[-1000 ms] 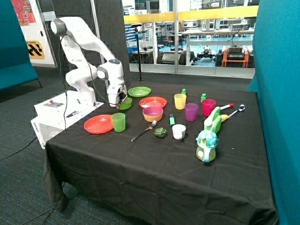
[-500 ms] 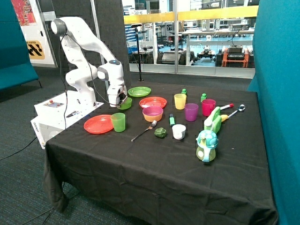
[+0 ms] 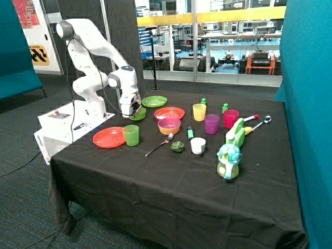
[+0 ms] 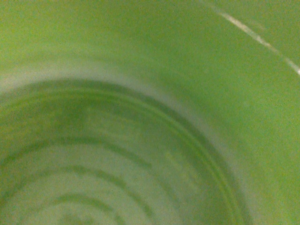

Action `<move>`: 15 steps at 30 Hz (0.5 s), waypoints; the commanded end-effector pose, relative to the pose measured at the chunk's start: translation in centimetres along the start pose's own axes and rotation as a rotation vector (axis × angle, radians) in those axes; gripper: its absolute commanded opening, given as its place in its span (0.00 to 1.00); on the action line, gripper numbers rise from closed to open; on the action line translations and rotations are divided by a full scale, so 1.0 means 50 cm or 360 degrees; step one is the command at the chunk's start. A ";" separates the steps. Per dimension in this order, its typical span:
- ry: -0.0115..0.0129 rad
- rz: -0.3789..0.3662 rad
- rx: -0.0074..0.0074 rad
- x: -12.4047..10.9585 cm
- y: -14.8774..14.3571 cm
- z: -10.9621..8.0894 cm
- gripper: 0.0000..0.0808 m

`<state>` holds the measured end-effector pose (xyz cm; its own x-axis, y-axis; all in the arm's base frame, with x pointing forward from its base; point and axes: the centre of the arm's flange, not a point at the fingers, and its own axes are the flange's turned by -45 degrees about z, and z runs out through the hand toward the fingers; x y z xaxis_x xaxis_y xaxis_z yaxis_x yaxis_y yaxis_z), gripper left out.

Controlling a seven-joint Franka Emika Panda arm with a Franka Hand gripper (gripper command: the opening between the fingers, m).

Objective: Stack the bowls

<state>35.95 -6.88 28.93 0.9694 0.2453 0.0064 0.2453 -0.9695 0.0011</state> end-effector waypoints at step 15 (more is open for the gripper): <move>-0.00102 -0.0005 0.00018 0.065 -0.003 -0.081 0.00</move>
<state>37.68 -6.26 31.38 0.9684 0.2492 0.0036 0.2492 -0.9684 0.0026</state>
